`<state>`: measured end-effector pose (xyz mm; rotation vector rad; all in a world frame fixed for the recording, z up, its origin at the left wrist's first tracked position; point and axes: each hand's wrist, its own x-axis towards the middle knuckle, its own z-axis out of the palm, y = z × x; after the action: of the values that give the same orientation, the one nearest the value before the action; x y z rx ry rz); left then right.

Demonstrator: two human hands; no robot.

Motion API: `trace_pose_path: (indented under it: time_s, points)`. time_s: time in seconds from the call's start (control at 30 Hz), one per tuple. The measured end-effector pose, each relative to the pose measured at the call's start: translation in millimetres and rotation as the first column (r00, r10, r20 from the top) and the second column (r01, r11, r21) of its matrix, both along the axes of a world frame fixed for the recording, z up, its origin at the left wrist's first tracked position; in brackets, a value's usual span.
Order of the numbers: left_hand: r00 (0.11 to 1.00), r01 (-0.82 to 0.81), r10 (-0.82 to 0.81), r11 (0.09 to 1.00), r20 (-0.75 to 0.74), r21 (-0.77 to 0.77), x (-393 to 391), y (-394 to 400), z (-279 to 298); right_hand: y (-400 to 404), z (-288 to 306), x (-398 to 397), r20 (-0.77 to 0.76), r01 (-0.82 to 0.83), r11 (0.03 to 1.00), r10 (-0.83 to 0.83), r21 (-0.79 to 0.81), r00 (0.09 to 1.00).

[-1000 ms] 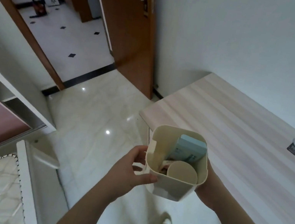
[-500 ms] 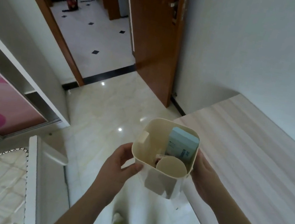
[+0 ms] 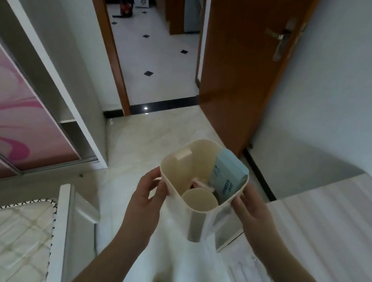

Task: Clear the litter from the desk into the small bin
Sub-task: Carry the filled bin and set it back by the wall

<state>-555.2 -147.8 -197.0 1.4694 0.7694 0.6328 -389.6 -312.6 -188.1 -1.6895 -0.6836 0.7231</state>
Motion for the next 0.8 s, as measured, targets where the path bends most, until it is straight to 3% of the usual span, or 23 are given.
trace_pose_path:
  time_s: [0.3,0.5,0.8]
  points:
    - [1.0,0.024,-0.025,0.996,0.008,0.083,23,76,-4,73,-3,16,-0.006,0.053,0.996,-0.052,0.066,0.999]
    - [0.976,0.213,-0.215,0.972,0.011,0.1,76,96,-12,89,-12,66,-0.015,0.151,0.988,-0.151,0.035,0.988]
    - [0.873,0.487,-0.478,0.851,-0.097,0.198,202,135,7,110,-10,155,0.012,0.278,0.96,-0.278,0.024,0.96]
